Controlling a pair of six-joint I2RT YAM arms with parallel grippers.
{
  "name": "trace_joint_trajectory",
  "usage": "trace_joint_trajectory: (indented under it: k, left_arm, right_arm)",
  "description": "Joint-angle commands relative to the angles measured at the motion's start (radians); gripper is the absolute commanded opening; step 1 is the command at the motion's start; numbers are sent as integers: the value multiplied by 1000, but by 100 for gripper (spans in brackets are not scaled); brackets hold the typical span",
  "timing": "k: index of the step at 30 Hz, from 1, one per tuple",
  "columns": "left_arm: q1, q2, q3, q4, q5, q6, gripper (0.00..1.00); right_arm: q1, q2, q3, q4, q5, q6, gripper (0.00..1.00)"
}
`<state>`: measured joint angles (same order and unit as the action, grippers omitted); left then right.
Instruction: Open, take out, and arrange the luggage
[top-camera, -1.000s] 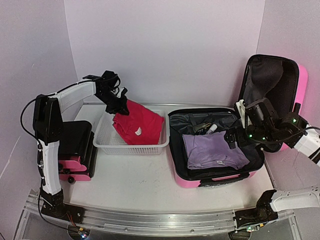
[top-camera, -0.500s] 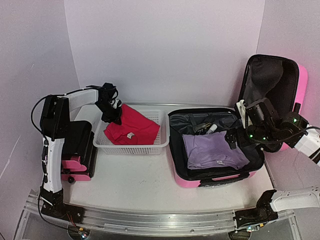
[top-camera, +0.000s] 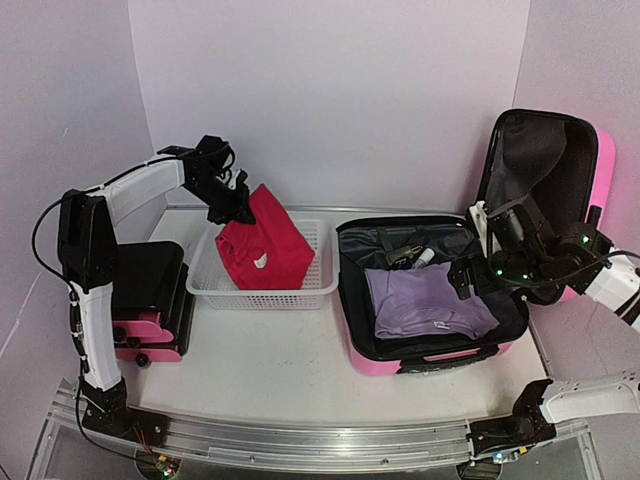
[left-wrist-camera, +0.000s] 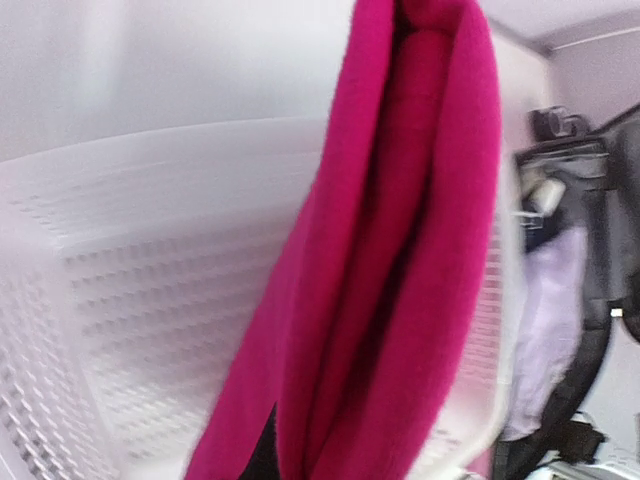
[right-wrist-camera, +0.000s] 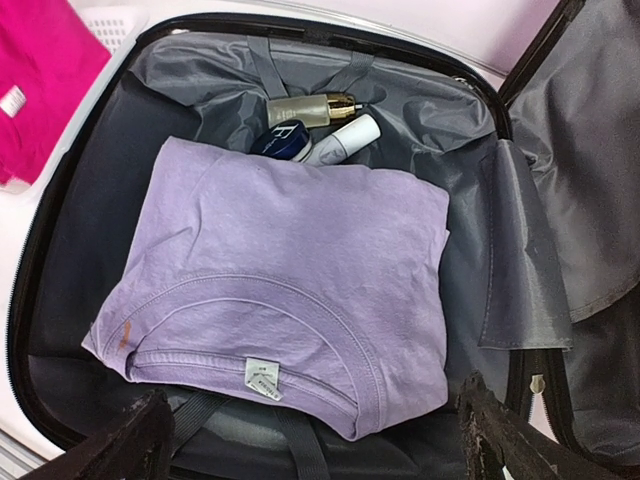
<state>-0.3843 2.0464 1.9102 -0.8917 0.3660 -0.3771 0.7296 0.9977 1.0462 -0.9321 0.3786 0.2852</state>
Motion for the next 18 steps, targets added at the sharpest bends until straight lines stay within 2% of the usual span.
trace_joint_trajectory:
  k: [1, 6, 12, 18]
  left_arm:
    - [-34, -123, 98, 26, 112, -143, 0]
    - [-73, -141, 192, 27, 160, -250, 0]
    - [-136, -103, 385, 30, 190, -344, 0]
    - [-160, -57, 470, 88, 215, -457, 0]
  right_arm:
    - [-1, -2, 22, 23, -1, 6, 98]
    - [-1, -23, 8, 34, 4, 3, 98]
    - [-1, -38, -11, 45, 0, 4, 98]
    - [-2, -57, -26, 55, -1, 10, 98]
